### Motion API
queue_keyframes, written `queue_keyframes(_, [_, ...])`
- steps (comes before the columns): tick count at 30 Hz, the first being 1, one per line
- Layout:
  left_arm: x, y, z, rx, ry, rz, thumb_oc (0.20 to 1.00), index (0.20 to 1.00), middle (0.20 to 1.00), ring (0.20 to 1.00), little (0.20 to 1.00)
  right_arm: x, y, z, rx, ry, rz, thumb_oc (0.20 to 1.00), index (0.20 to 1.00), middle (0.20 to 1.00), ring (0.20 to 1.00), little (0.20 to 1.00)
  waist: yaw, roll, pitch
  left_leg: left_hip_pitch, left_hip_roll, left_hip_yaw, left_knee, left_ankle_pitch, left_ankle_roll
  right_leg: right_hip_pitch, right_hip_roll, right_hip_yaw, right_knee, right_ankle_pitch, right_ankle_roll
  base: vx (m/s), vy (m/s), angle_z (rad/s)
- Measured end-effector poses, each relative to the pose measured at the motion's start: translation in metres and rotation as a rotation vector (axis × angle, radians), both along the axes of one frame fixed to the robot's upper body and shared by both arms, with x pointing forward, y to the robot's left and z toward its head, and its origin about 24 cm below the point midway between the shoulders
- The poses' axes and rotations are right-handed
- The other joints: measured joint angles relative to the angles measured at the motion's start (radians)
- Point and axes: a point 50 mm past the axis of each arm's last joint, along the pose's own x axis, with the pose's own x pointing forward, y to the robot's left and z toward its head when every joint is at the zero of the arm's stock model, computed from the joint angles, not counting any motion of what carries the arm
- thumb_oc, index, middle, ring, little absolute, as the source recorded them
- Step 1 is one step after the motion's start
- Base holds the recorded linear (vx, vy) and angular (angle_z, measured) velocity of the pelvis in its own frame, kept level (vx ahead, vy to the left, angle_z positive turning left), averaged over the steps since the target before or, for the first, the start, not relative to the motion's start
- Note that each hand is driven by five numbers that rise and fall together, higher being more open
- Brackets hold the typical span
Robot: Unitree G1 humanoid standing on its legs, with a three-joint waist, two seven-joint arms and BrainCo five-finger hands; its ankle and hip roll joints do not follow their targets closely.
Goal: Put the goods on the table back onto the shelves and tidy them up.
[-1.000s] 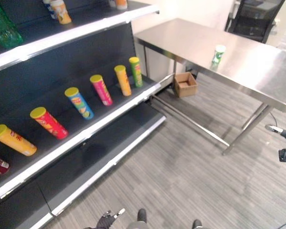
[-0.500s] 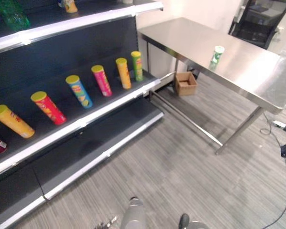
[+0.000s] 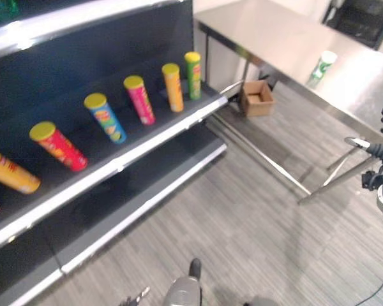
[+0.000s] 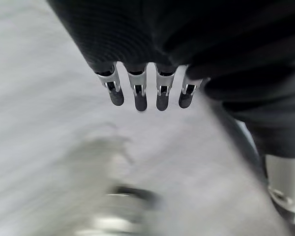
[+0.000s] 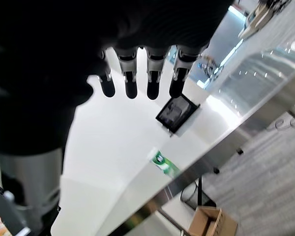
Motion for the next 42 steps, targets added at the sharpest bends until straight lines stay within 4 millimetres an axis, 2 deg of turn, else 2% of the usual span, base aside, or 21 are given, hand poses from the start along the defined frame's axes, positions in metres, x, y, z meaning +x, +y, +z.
queue_keyframes(1, [0.010, 0.002, 0.003, 0.016, -0.008, -0.018, 1.000, 1.000, 1.000, 1.000, 1.000, 0.000, 0.004, 0.001, 0.006, -0.011, 0.010, 1.000, 1.000, 1.000, 1.000, 1.000, -0.015, 0.001, -0.002, 0.038, -0.012, -0.001, 0.004, -0.029, 0.030, -0.041, -0.043, -0.010, 0.085, 0.046, -0.003, 0.51, 0.202, -0.09])
queue_keyframes(2, [0.017, -0.006, 0.003, 0.015, -0.020, -0.067, 1.000, 1.000, 1.000, 1.000, 1.000, -0.001, 0.004, 0.002, -0.008, -0.013, 0.013, 1.000, 1.000, 1.000, 1.000, 1.000, -0.035, 0.045, -0.010, 0.067, 0.000, -0.010, -0.002, -0.047, 0.045, -0.082, -0.100, -0.138, 0.066, -0.054, -0.066, 0.42, 0.069, -0.10])
queue_keyframes(4, [0.027, -0.021, 0.003, -0.016, -0.063, -0.104, 1.000, 1.000, 1.000, 1.000, 1.000, -0.007, -0.007, 0.011, -0.049, -0.021, -0.015, 1.000, 1.000, 1.000, 1.000, 1.000, -0.071, 0.109, -0.020, 0.094, 0.026, -0.031, -0.028, -0.042, 0.034, -0.092, -0.095, -0.272, -0.221, -0.105, -0.106, 0.55, -0.096, 0.33])
queue_keyframes(6, [0.033, -0.029, 0.001, -0.036, -0.077, -0.106, 1.000, 1.000, 1.000, 1.000, 1.000, -0.021, -0.027, 0.025, -0.091, -0.052, -0.089, 1.000, 1.000, 1.000, 1.000, 1.000, -0.113, 0.130, -0.022, 0.110, 0.016, -0.099, -0.031, -0.063, 0.002, -0.086, -0.058, -0.277, -0.561, -0.099, -0.098, 0.45, -0.136, 0.85])
queue_keyframes(7, [0.034, -0.032, 0.000, -0.038, -0.070, -0.112, 1.000, 1.000, 1.000, 1.000, 1.000, -0.037, -0.050, 0.034, -0.104, -0.079, -0.185, 1.000, 1.000, 1.000, 1.000, 1.000, -0.131, 0.137, -0.022, 0.125, 0.016, -0.155, -0.028, -0.076, -0.016, -0.044, -0.017, -0.244, -0.827, -0.081, -0.092, 0.34, -0.109, 1.18])
queue_keyframes(8, [0.031, -0.030, -0.001, -0.034, -0.059, -0.110, 1.000, 1.000, 1.000, 1.000, 1.000, -0.049, -0.068, 0.043, -0.101, -0.116, -0.273, 1.000, 1.000, 1.000, 1.000, 1.000, -0.149, 0.130, -0.019, 0.140, 0.008, -0.165, -0.023, -0.079, -0.021, -0.040, 0.002, -0.225, -0.929, -0.046, -0.097, 0.47, -0.162, 1.29])
queue_keyframes(10, [0.018, -0.029, -0.005, -0.035, -0.018, -0.100, 1.000, 1.000, 1.000, 1.000, 1.000, -0.061, -0.086, 0.053, -0.123, -0.144, -0.364, 1.000, 1.000, 1.000, 1.000, 1.000, -0.165, 0.111, -0.021, 0.196, 0.007, -0.197, -0.014, -0.095, -0.047, -0.056, 0.013, -0.201, -0.947, 0.016, -0.118, 0.52, -0.217, 1.07])
queue_keyframes(12, [0.024, -0.027, -0.002, -0.028, -0.034, -0.104, 1.000, 1.000, 1.000, 1.000, 1.000, -0.086, -0.115, 0.064, -0.176, -0.117, -0.489, 1.000, 1.000, 1.000, 1.000, 1.000, -0.185, 0.109, -0.003, 0.217, 0.038, -0.289, 0.018, -0.168, -0.075, -0.059, 0.021, -0.155, -1.015, 0.057, -0.077, 0.51, -0.291, 1.60])
queue_keyframes(14, [0.018, -0.012, 0.001, 0.007, -0.018, -0.108, 1.000, 1.000, 1.000, 1.000, 1.000, -0.094, -0.122, 0.059, -0.158, -0.102, -0.515, 1.000, 1.000, 1.000, 1.000, 1.000, -0.190, 0.053, 0.006, 0.292, 0.078, -0.332, 0.018, -0.224, -0.164, 0.029, 0.033, -0.159, -1.009, -0.004, -0.071, 0.65, -0.371, 1.65])
queue_keyframes(15, [0.024, -0.016, 0.001, -0.003, -0.032, -0.117, 1.000, 1.000, 1.000, 1.000, 1.000, -0.100, -0.127, 0.062, -0.137, -0.117, -0.535, 1.000, 1.000, 1.000, 1.000, 1.000, -0.203, 0.072, 0.014, 0.308, 0.121, -0.358, 0.019, -0.236, -0.185, 0.047, 0.062, -0.131, -0.985, 0.080, -0.076, 0.63, -0.469, 1.64])
queue_keyframes(17, [0.040, -0.032, 0.004, -0.042, -0.098, -0.145, 1.000, 1.000, 1.000, 1.000, 1.000, -0.102, -0.132, 0.061, -0.108, -0.107, -0.542, 1.000, 1.000, 1.000, 1.000, 1.000, -0.224, 0.098, 0.019, 0.308, 0.198, -0.353, 0.060, -0.199, -0.231, 0.041, 0.138, -0.100, -0.848, 0.096, -0.173, 0.46, -0.395, 1.19])
queue_keyframes(18, [0.044, -0.038, 0.006, -0.056, -0.127, -0.159, 1.000, 1.000, 1.000, 1.000, 1.000, -0.102, -0.129, 0.060, -0.111, -0.098, -0.521, 1.000, 1.000, 1.000, 1.000, 1.000, -0.214, 0.114, 0.011, 0.278, 0.217, -0.337, 0.138, -0.195, -0.226, 0.039, 0.159, -0.081, -0.814, 0.078, -0.203, 0.10, -0.230, 0.16])
queue_keyframes(20, [0.051, -0.042, 0.010, -0.062, -0.163, -0.163, 1.000, 1.000, 1.000, 1.000, 1.000, -0.100, -0.123, 0.068, -0.122, -0.125, -0.474, 1.000, 1.000, 1.000, 1.000, 1.000, -0.195, 0.095, 0.019, 0.213, 0.221, -0.320, 0.253, -0.129, -0.230, 0.045, 0.199, -0.069, -0.810, 0.049, -0.249, 0.08, -0.227, -0.19])
queue_keyframes(21, [0.054, -0.040, 0.011, -0.054, -0.166, -0.159, 1.000, 1.000, 1.000, 1.000, 1.000, -0.104, -0.125, 0.066, -0.112, -0.125, -0.480, 1.000, 1.000, 1.000, 1.000, 1.000, -0.213, 0.074, 0.026, 0.149, 0.226, -0.295, 0.359, -0.108, -0.276, 0.049, 0.186, -0.083, -0.817, 0.039, -0.255, 0.01, -0.070, 0.61])
queue_keyframes(22, [0.070, -0.042, 0.018, -0.051, -0.211, -0.173, 1.000, 1.000, 1.000, 1.000, 1.000, -0.122, -0.132, 0.064, -0.110, -0.116, -0.516, 1.000, 1.000, 1.000, 1.000, 1.000, -0.229, 0.065, 0.029, 0.014, 0.250, -0.211, 0.528, -0.119, -0.277, 0.080, 0.181, -0.127, -0.868, 0.046, -0.270, 0.00, -0.160, 0.69])
queue_keyframes(23, [0.074, -0.039, 0.021, -0.041, -0.233, -0.168, 1.000, 1.000, 1.000, 1.000, 1.000, -0.125, -0.133, 0.058, -0.079, -0.124, -0.530, 1.000, 1.000, 1.000, 1.000, 1.000, -0.229, 0.035, 0.041, 0.001, 0.246, -0.142, 0.466, -0.168, -0.276, 0.103, 0.176, -0.122, -0.899, 0.050, -0.285, -0.02, -0.128, 0.60])
queue_keyframes(25, [0.084, -0.039, 0.027, -0.035, -0.267, -0.178, 1.000, 1.000, 1.000, 1.000, 1.000, -0.142, -0.135, 0.049, -0.009, -0.171, -0.567, 1.000, 1.000, 1.000, 1.000, 1.000, -0.239, -0.003, 0.054, -0.076, 0.239, -0.013, 0.260, -0.165, -0.259, 0.156, 0.173, -0.166, -0.979, 0.065, -0.298, 0.03, -0.130, 0.32])
queue_keyframes(27, [0.073, -0.032, 0.024, -0.024, -0.238, -0.165, 1.000, 1.000, 1.000, 1.000, 1.000, -0.128, -0.128, 0.045, 0.058, -0.222, -0.534, 1.000, 1.000, 1.000, 1.000, 1.000, -0.241, 0.008, 0.049, -0.145, 0.236, 0.010, 0.138, -0.105, -0.211, 0.159, 0.218, -0.147, -0.984, 0.061, -0.279, 0.06, -0.021, -0.38])
queue_keyframes(30, [0.041, -0.026, 0.008, -0.030, -0.110, -0.126, 1.000, 1.000, 1.000, 1.000, 1.000, -0.123, -0.125, 0.035, 0.082, -0.193, -0.501, 1.000, 1.000, 1.000, 1.000, 1.000, -0.260, 0.016, 0.041, -0.123, 0.231, 0.005, 0.094, -0.004, -0.188, 0.210, 0.247, -0.137, -1.013, 0.053, -0.270, 0.11, 0.066, -0.43])
queue_keyframes(34, [0.020, -0.023, -0.002, -0.031, -0.019, -0.098, 1.000, 1.000, 1.000, 1.000, 1.000, -0.124, -0.127, 0.025, 0.135, -0.138, -0.462, 1.000, 1.000, 1.000, 1.000, 1.000, -0.282, 0.018, 0.020, -0.036, 0.190, 0.070, -0.042, 0.087, -0.184, 0.229, 0.208, -0.100, -1.009, 0.043, -0.222, 0.06, 0.056, -0.14])
queue_keyframes(42, [0.008, -0.011, -0.002, -0.007, 0.007, -0.076, 1.000, 1.000, 1.000, 1.000, 1.000, -0.115, -0.115, -0.012, 0.104, 0.191, -0.263, 1.000, 1.000, 1.000, 1.000, 1.000, -0.273, 0.016, -0.021, 0.001, 0.126, 0.086, -0.095, 0.104, -0.154, 0.240, 0.147, -0.091, -1.008, 0.040, -0.180, 0.02, 0.024, 0.00])
